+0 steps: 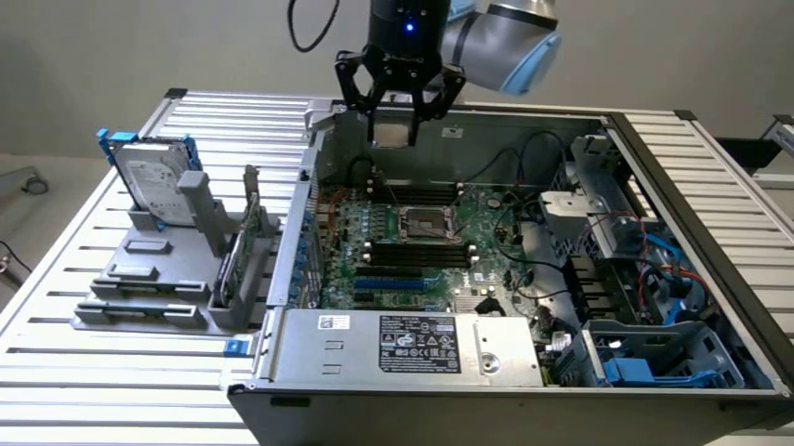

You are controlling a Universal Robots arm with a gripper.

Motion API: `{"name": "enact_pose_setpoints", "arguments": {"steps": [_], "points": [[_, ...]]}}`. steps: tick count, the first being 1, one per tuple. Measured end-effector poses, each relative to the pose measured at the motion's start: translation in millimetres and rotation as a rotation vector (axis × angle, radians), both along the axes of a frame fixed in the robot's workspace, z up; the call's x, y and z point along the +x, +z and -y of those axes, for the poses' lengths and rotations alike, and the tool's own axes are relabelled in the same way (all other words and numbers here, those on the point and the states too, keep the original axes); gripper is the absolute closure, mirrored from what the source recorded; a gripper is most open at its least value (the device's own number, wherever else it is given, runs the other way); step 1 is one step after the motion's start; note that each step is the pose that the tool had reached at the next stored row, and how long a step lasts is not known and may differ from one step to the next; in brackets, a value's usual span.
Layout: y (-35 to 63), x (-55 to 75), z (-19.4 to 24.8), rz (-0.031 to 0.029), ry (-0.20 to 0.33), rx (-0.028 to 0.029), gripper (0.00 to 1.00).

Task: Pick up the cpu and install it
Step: 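Pick up the cpu and move it towards the insertion slot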

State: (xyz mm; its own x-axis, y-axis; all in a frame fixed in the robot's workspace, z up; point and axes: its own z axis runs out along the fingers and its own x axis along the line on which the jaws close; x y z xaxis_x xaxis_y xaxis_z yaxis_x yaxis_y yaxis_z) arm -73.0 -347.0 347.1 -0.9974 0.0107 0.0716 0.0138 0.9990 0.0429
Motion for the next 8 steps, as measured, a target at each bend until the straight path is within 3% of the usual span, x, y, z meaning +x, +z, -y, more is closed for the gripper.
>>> {"name": "enact_pose_setpoints", "arguments": {"steps": [8], "points": [[-14.6, 36.5, -0.6, 0.0, 0.0, -0.0002, 0.45]]}}
